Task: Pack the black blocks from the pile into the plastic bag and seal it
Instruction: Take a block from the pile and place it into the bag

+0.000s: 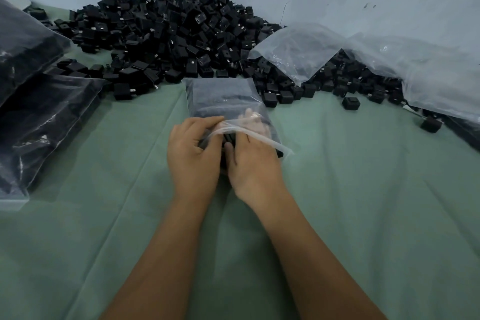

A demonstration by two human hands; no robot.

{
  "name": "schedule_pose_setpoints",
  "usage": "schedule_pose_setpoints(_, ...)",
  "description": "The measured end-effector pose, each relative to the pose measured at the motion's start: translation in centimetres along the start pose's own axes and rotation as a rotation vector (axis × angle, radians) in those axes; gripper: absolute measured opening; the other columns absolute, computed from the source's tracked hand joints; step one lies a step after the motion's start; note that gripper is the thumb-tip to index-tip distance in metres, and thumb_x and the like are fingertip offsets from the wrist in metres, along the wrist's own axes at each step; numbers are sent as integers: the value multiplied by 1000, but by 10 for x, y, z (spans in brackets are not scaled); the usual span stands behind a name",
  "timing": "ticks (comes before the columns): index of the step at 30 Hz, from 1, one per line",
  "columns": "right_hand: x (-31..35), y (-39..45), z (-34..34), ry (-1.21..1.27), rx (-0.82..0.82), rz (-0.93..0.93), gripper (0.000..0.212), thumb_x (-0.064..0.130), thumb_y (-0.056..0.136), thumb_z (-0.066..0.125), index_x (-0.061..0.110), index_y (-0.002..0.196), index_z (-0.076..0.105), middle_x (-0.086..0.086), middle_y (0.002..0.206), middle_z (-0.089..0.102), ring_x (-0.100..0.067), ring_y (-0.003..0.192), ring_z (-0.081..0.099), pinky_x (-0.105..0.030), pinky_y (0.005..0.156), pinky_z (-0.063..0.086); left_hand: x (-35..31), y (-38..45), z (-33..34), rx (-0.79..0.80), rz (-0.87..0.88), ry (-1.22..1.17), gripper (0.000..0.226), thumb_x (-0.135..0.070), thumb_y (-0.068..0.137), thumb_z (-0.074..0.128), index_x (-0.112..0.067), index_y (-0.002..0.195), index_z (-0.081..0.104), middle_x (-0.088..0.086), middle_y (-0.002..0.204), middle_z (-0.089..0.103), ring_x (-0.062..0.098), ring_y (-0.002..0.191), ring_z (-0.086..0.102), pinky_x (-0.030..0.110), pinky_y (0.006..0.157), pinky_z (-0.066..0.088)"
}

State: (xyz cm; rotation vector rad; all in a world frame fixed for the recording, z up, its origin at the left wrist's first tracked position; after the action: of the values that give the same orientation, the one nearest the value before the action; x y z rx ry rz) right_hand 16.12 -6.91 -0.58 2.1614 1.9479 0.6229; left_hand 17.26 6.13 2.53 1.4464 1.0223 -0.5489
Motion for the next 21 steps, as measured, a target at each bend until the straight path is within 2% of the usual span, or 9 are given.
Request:
schedule_pose_setpoints(5,3,-17,-11,92,-13,-135,44,32,101,33,13,136,52,-4,138,54,-20,127,48,-27,109,31,16,3,2,20,-113,-1,23,-18,87,66,-30,106,72,-18,102,66,13,108,60,33,97,48)
schedule_pose_setpoints(7,7,-26,-28,129,-100,-195,41,28,100,37,13,133,56,-4,134,57,-19,123,52,-23,107,32,17,2,5,40,-115,14,20,-20,87,67,-25,105,74,-15,105,68,13,108,61,34,98,47)
schedule_pose_setpoints(9,12,-36,-64,179,-330,-269,30,18,94,47,9,111,70,-5,106,70,-20,93,64,-27,87,49,14,1,7,56,-101,39,19,-18,87,67,-24,105,74,-17,104,66,13,108,61,28,98,45)
schedule_pose_setpoints(11,10,-44,-99,197,-581,-312,24,11,90,50,5,93,73,-5,75,64,-21,63,53,-31,58,43,13,1,6,90,-107,68,24,-18,86,67,-24,109,74,-17,106,65,12,110,61,25,99,43)
schedule_pose_setpoints(13,-2,-31,-113,220,-631,-266,26,10,90,47,4,94,71,-5,71,58,-21,60,47,-32,57,37,9,2,5,138,-65,157,36,-25,81,65,-21,117,71,-10,114,67,16,113,60,36,103,44)
schedule_pose_setpoints(15,-32,-1,-107,268,-531,-96,30,12,91,43,6,107,68,-5,81,60,-22,71,52,-37,68,43,-3,1,6,186,64,308,45,-32,78,63,-19,120,70,-2,120,68,20,117,60,49,103,43)
schedule_pose_setpoints(17,-69,31,-83,236,-348,91,36,16,94,45,11,126,59,-8,105,60,-25,94,54,-42,86,44,-12,-4,13,235,157,409,44,-38,78,64,-20,117,72,-1,124,67,20,123,58,53,105,39)
schedule_pose_setpoints(19,-102,58,-49,67,-137,199,52,23,94,49,22,145,39,-11,136,45,-28,121,42,-40,102,36,-15,-8,22,291,198,452,38,-40,78,66,-21,110,75,-2,128,66,18,127,55,53,109,34)
schedule_pose_setpoints(21,-124,80,-18,-5,57,232,67,32,92,53,38,151,21,-9,155,20,-31,139,21,-47,111,26,-14,-12,27,328,220,465,32,-41,77,67,-23,102,78,-4,130,64,17,130,52,52,113,30)
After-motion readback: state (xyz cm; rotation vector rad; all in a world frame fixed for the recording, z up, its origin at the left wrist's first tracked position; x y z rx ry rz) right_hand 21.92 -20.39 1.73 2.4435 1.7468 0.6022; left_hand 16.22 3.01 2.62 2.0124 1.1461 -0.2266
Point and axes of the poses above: each hand's wrist, its own y-axis towards the middle knuckle, its own z-axis out of the palm, x = y × z, the point moved 9 cm from there along y, towards the middle knuckle
